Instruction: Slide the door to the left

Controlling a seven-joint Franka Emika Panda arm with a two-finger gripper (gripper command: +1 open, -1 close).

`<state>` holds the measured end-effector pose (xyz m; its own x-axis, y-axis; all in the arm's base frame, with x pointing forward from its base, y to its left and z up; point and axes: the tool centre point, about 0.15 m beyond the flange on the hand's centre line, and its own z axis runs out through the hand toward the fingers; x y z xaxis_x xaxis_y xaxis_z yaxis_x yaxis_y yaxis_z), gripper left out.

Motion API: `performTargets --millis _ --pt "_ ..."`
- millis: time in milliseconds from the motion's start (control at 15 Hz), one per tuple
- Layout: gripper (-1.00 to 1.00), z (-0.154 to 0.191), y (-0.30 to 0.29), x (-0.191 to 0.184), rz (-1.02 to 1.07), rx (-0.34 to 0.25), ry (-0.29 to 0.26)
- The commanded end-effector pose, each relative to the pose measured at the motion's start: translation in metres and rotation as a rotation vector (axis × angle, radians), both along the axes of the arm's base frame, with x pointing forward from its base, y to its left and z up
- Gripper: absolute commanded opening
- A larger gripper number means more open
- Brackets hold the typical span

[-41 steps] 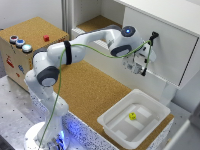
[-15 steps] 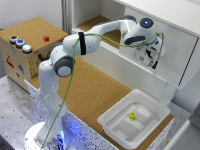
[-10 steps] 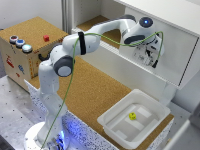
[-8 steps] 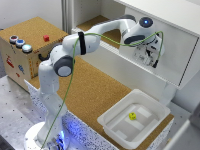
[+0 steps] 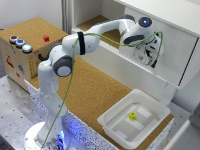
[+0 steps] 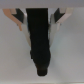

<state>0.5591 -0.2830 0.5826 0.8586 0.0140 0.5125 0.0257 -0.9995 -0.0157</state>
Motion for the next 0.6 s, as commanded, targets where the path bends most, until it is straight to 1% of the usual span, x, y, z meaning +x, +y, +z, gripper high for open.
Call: performTargets --millis 0,67,133,333,533 --pt "-1.00 -0.054 0.056 -0.021 -0.102 -0.156 -0.161" --pt "-1.00 -0.056 0.064 -0.022 -0.103 -0.191 -0.198" --pt "-1.00 -0.057 0.070 -0.022 -0.102 -0.192 -0.199" --pt "-1.00 -0.064 0.097 -0.026 -0.085 -0.219 -0.221" --pt "-1.00 -0.067 0.120 -0.031 -0.075 -0.226 -0.218"
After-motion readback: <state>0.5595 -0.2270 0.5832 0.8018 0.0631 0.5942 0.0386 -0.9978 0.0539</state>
